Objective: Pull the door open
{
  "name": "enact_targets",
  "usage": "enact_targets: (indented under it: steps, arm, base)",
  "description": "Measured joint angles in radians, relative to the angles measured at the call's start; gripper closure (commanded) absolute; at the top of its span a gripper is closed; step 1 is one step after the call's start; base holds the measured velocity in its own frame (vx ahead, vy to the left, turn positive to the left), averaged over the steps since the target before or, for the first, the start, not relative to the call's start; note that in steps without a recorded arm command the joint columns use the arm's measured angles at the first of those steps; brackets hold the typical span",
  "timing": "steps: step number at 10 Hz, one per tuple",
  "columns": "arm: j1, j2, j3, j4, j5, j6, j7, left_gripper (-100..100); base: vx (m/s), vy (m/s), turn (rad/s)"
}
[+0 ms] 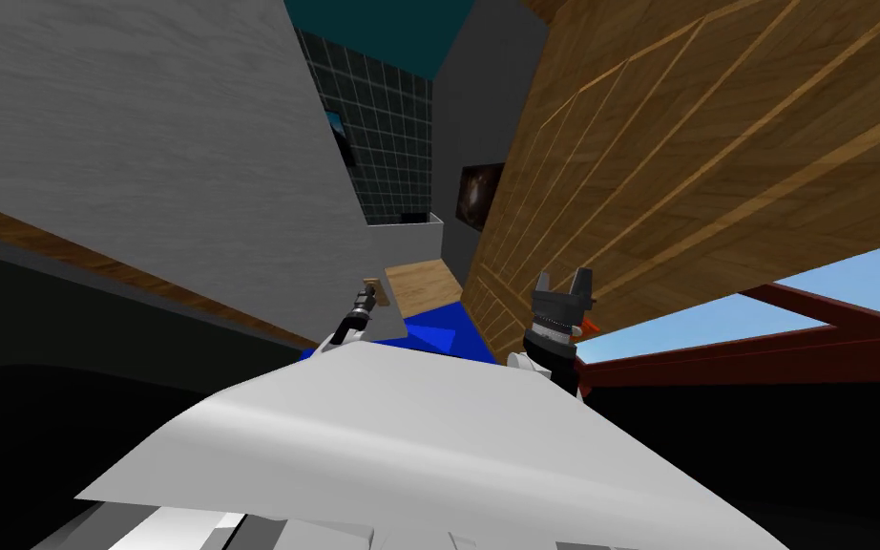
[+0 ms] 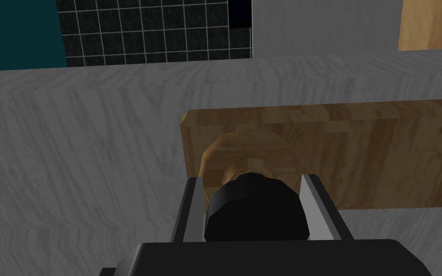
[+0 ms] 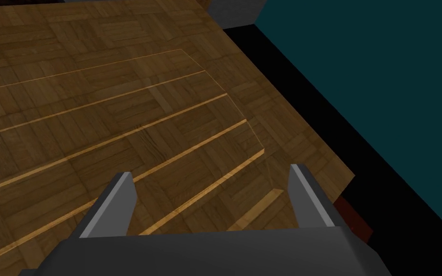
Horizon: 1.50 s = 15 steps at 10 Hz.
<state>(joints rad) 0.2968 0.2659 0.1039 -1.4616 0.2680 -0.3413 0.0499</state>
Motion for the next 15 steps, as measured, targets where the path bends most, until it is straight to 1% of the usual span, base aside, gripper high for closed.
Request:
enact_targets:
  steps: [2, 3, 5, 7, 8, 9, 10, 12, 15]
  arm:
    - [0.011, 0.020, -0.010, -0.010, 0.003, -0.013, 0.013, 100]
    - [0.018, 0.034, -0.018, -0.013, 0.006, -0.020, 0.021, 100]
    - [0.044, 0.058, -0.039, -0.022, 0.009, -0.038, 0.038, 100]
    - [0.063, 0.077, -0.058, -0.032, 0.012, -0.046, 0.051, 100]
    - [0.066, 0.086, -0.066, -0.032, 0.013, -0.052, 0.058, 100]
    - [0.068, 0.086, -0.071, -0.030, 0.013, -0.052, 0.060, 100]
    - [0.075, 0.095, -0.075, -0.032, 0.014, -0.058, 0.064, 100]
    - [0.087, 0.120, -0.087, -0.039, 0.018, -0.079, 0.080, 100]
    - [0.119, 0.158, -0.111, -0.056, 0.022, -0.106, 0.103, 100]
  base:
    - [-0.234, 0.030, -0.133]
    - [-0.265, 0.054, -0.168]
    - [-0.240, 0.066, -0.144]
    - [-0.230, 0.059, -0.128]
    - [-0.103, 0.023, -0.044]
    - [-0.159, 0.043, -0.171]
    - [-0.226, 0.057, -0.158]
    - [-0.254, 0.073, -0.153]
    - [-0.275, 0.041, -0.150]
